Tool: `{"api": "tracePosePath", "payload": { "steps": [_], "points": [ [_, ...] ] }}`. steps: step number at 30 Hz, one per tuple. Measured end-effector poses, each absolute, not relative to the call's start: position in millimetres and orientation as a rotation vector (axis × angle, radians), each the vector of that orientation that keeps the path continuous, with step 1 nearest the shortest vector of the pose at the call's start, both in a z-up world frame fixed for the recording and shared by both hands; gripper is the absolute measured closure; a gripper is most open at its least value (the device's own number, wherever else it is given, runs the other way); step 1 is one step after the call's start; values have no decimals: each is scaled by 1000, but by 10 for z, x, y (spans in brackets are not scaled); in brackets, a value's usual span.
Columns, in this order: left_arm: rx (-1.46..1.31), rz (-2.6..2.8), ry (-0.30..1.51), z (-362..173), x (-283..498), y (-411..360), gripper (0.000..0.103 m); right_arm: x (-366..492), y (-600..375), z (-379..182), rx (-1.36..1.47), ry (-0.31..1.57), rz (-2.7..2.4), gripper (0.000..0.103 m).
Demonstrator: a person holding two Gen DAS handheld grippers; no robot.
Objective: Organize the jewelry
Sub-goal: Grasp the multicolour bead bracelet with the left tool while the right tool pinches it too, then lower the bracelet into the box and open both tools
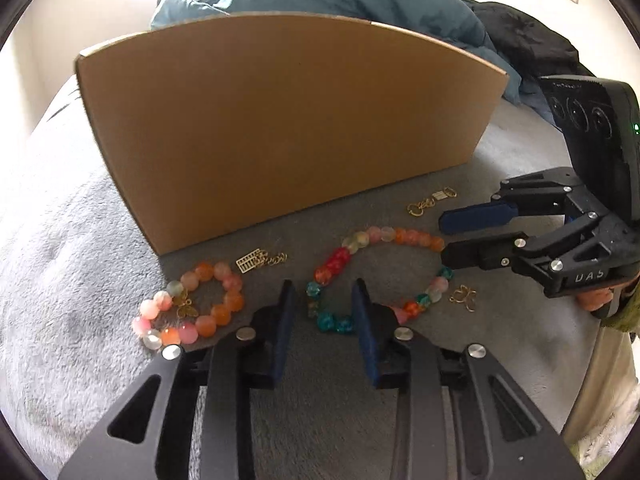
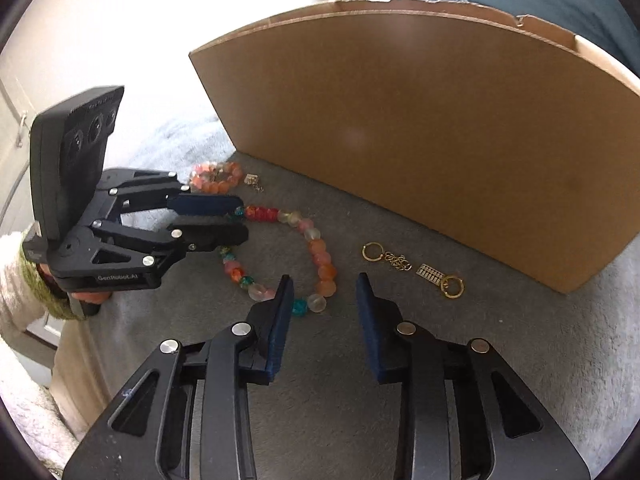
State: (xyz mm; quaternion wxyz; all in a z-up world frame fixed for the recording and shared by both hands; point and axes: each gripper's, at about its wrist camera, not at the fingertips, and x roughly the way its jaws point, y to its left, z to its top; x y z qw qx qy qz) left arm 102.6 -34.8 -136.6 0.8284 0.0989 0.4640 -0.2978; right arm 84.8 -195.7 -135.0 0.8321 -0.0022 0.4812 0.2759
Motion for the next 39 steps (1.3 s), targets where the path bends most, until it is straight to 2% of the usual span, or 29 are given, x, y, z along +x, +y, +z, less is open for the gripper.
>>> {"api": "tracePosePath", "payload": {
  "steps": [11, 13, 14, 15, 16, 17, 18, 21, 29, 39],
  "points": [
    [216, -679, 1024, -1455, 1277, -482, 78, 1038, -1781, -1446, -101, 1079, 672, 79],
    [227, -684, 1018, -1441, 1288, -472, 80, 1058, -1739, -1456, -129, 1089, 689, 83],
    [230, -687, 1015, -1427, 1275, -467, 81, 1060, -1726, -1464, -143, 1090, 694, 91],
    [239, -688, 1009, -1426, 1260, -458, 82, 1062, -1710, -1473, -165, 1094, 700, 93],
    [249, -689, 1003, -1424, 1254, -470, 82, 1060, -1676, -1481, -195, 1093, 705, 93],
    [261, -684, 995, -1424, 1243, -481, 91, 1059, -1667, -1488, -209, 1091, 707, 94],
    [269, -678, 992, -1435, 1189, -472, 93, 1062, -1654, -1486, -214, 1090, 708, 95],
    [299, -678, 963, -1399, 1130, -519, 94, 1040, -1624, -1456, -230, 1074, 697, 95],
    [326, -672, 896, -1164, 936, -538, 95, 823, -1666, -1159, -203, 1000, 645, 96],
    [313, -663, 708, -344, 606, -390, 94, 528, -1738, -362, -204, 838, 624, 96]
  ]
}}
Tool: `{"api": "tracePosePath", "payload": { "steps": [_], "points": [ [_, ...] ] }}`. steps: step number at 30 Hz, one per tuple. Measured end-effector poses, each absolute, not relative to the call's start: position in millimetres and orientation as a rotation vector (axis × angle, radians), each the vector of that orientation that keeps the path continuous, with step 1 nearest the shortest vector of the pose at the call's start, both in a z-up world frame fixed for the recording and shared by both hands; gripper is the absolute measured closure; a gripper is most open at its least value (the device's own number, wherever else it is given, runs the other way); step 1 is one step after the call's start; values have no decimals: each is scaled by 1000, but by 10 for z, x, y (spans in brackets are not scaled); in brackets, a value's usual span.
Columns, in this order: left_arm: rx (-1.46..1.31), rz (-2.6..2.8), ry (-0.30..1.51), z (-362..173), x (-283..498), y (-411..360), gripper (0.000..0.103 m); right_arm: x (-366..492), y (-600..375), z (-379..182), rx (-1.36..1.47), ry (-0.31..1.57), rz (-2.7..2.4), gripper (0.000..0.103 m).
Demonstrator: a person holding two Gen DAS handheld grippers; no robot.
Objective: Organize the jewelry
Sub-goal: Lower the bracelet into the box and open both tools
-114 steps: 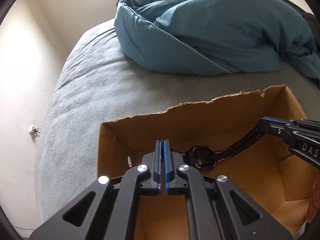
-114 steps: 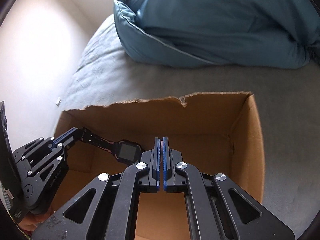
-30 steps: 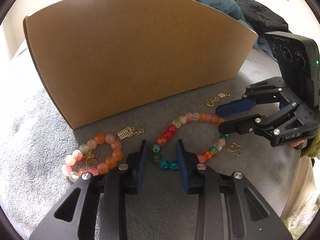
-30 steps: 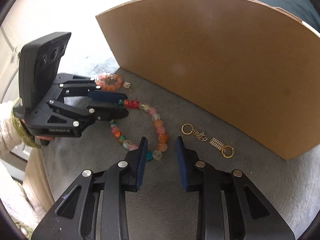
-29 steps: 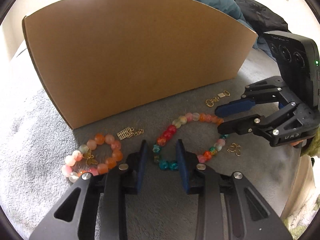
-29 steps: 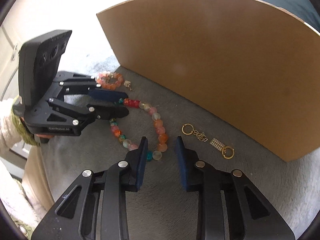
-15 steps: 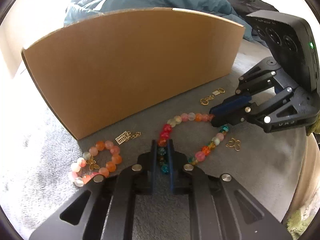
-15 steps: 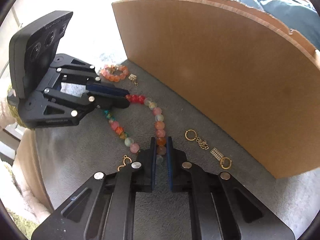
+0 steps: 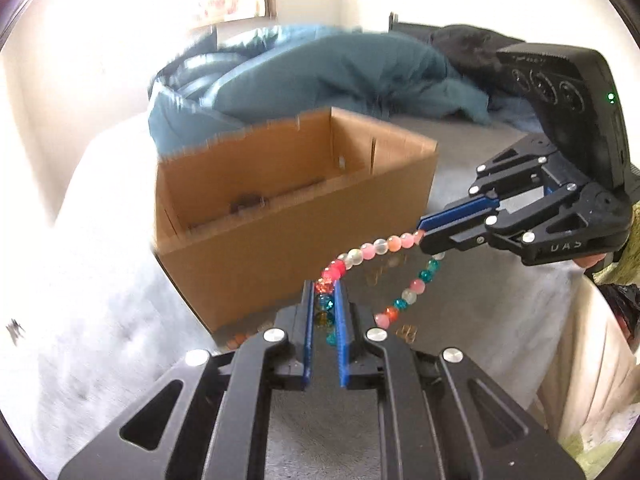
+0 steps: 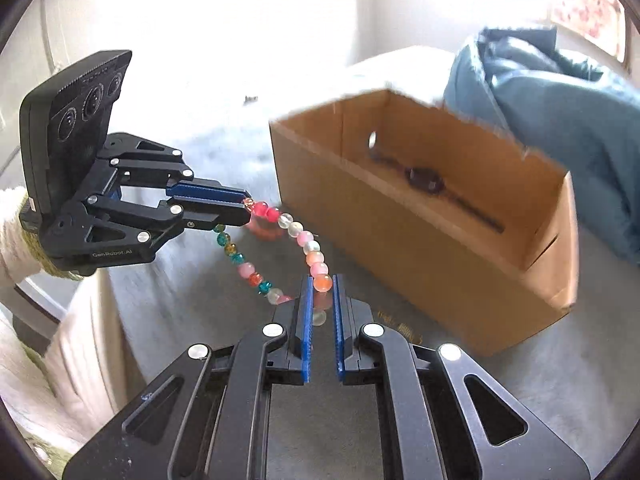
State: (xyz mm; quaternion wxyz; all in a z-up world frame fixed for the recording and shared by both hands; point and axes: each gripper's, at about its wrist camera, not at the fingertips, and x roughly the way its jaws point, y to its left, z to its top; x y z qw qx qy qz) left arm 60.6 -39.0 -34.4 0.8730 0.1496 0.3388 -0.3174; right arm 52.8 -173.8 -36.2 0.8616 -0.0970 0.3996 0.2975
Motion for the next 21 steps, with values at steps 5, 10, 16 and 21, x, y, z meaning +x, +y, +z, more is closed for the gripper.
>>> {"api": "tracePosePath", "payload": {
  "steps": [5, 10, 16, 21],
  "points": [
    [342, -647, 592, 185, 650, -379, 94, 639, -1753, 169, -197, 740, 611, 96],
    [364, -629, 548, 455, 972, -460, 94, 1092, -1792, 409, -165, 737, 602, 96],
    [347, -609, 651, 325, 1664, -534, 94, 1742, -1786, 243, -93, 858, 608, 95],
    [410, -561, 796, -109, 2213, -619, 94, 2267, -1672, -127, -44, 1017, 608, 95]
  ]
}}
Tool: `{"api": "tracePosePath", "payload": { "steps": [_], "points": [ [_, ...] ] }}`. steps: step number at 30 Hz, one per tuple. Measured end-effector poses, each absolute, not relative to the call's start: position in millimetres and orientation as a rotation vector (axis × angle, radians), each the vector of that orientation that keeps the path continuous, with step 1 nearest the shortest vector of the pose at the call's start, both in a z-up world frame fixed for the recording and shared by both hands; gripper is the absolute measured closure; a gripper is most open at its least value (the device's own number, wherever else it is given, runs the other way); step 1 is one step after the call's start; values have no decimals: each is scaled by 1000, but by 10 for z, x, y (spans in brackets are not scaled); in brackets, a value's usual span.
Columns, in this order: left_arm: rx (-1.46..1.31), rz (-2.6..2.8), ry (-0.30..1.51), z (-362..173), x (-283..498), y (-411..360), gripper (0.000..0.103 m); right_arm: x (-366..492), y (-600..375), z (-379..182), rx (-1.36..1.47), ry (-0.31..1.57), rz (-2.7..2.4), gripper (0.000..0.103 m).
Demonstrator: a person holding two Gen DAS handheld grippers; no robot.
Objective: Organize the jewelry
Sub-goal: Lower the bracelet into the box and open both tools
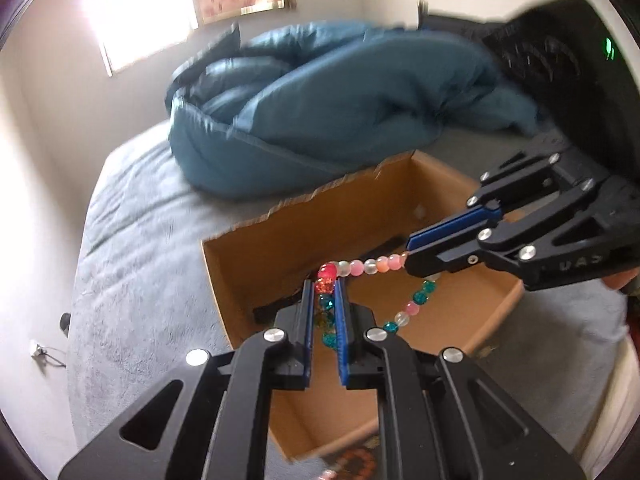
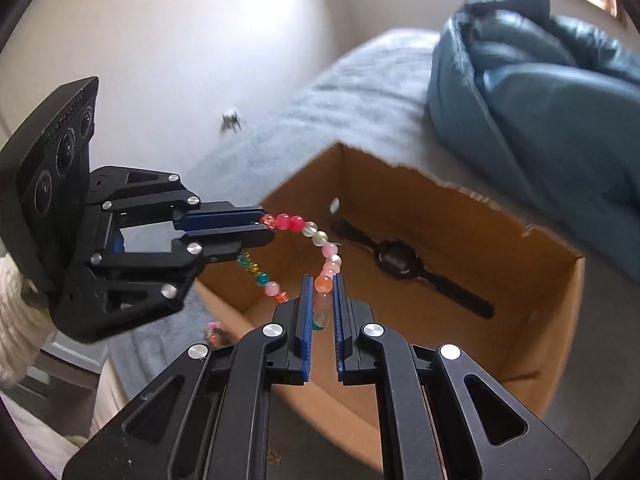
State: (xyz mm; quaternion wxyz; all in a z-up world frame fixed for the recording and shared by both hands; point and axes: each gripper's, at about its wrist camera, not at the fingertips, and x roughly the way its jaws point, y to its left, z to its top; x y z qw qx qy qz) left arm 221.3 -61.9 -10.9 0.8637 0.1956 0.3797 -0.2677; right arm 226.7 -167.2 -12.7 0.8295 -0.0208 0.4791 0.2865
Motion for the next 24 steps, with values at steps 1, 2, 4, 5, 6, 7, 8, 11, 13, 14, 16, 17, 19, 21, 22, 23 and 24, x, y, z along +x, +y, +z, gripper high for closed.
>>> {"api": "tracePosePath", "payload": {
  "steps": [1, 2, 4, 5, 6, 7, 8, 11, 13, 14, 16, 17, 19, 21, 22, 23, 24],
  "points": [
    [428, -555, 806, -162, 2244, -633, 94, 2331, -1659, -192, -38, 1045, 602, 95],
    [462, -552, 819, -233, 2298, -664, 94, 2405, -1643, -269, -30, 1079, 600, 95],
    [504, -552, 846, -333, 2380, -714, 94, 2571, -1629, -433, 0, 1151, 592, 95],
    [514, -551, 859, -368, 2406, -726, 94, 2642, -1626, -506, 15, 1183, 593, 95],
    [536, -548, 878, -425, 2447, -753, 94, 2683, -1626, -561, 29, 1211, 589, 95],
    [547, -546, 887, -453, 2479, -763, 94, 2729, -1632, -625, 42, 1235, 580, 95],
    [563, -544, 905, -495, 2506, -784, 94, 2787, -1639, -708, 66, 1277, 578, 95],
    [591, -548, 937, -557, 2553, -849, 94, 2894, -1634, -827, 94, 1335, 567, 95],
    [613, -554, 956, -606, 2565, -893, 94, 2923, -1608, -878, 79, 1352, 558, 95],
    [617, -556, 964, -632, 2586, -912, 94, 2932, -1592, -907, 69, 1363, 554, 95],
    [627, -547, 980, -682, 2591, -922, 94, 2938, -1582, -950, 73, 1379, 553, 93],
    [627, -545, 986, -704, 2604, -929, 94, 2965, -1564, -972, 71, 1386, 551, 92],
    [617, -536, 1000, -741, 2623, -920, 93, 2956, -1543, -979, 57, 1384, 542, 92],
    [609, -539, 994, -743, 2618, -906, 93, 2942, -1529, -969, 49, 1376, 546, 89],
    [607, -541, 990, -736, 2607, -902, 93, 2928, -1525, -953, 39, 1365, 542, 89],
    [605, -540, 985, -724, 2588, -898, 93, 2919, -1523, -931, 32, 1356, 540, 88],
    [600, -543, 979, -708, 2573, -892, 93, 2903, -1522, -908, 29, 1346, 541, 86]
  ]
}}
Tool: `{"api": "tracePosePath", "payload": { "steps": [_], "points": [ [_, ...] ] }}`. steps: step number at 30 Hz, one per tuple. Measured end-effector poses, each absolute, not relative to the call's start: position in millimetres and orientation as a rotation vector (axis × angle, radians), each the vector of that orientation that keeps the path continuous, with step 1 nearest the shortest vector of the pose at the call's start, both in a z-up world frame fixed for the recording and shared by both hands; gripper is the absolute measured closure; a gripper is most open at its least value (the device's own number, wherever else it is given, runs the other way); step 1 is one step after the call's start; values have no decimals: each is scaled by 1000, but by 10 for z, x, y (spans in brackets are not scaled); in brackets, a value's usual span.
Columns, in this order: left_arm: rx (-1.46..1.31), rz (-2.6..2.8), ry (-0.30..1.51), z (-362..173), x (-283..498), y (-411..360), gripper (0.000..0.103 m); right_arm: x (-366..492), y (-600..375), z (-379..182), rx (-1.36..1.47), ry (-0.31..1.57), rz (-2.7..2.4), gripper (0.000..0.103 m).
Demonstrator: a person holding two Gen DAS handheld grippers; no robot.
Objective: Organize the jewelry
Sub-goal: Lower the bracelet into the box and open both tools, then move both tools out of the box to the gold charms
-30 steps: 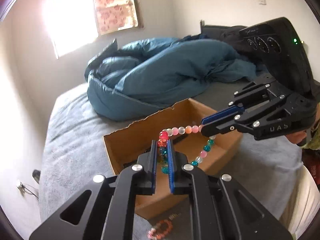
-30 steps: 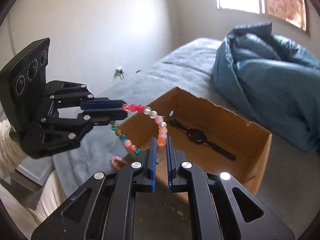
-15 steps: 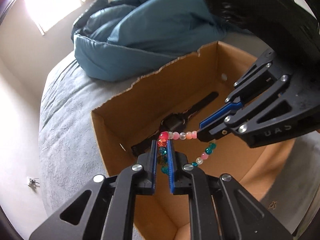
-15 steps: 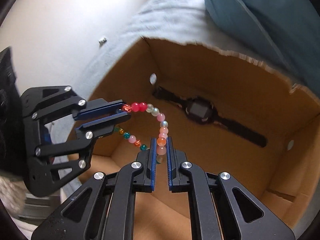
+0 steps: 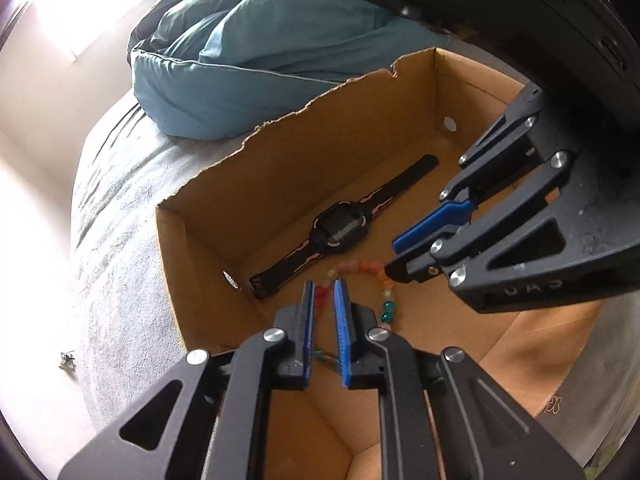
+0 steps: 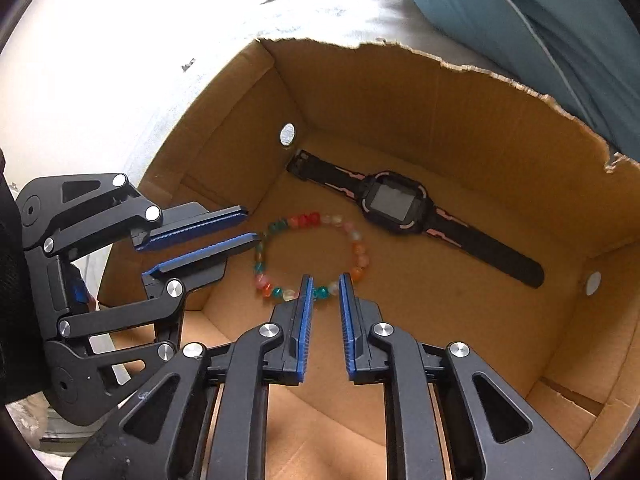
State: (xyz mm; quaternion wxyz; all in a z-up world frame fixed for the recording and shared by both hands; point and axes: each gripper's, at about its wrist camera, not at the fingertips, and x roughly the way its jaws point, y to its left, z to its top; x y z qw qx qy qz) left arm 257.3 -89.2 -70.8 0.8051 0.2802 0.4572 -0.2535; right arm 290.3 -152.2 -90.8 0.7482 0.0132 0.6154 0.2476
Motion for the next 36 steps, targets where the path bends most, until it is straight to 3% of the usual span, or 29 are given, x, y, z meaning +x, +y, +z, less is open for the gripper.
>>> {"api": "tracePosePath", "payload": {
  "steps": [8, 15, 22, 29, 36],
  "points": [
    [482, -539, 896, -358, 2384, -714, 92, 2553, -1714, -459, 43, 1201, 542, 74],
    [362, -545, 772, 95, 1791, -353, 87, 1844, -2015, 100, 19, 1010, 540, 69],
    [272, -553, 710, 249, 1150, -24, 86, 1180, -2150, 230, -42, 903, 522, 64],
    [245, -636, 683, 52, 548, -99, 86, 594, -2238, -39, -72, 889, 530, 63],
    [280, -828, 748, -581, 351, -516, 86, 451, -2243, -488, -158, 911, 569, 63]
  ]
}}
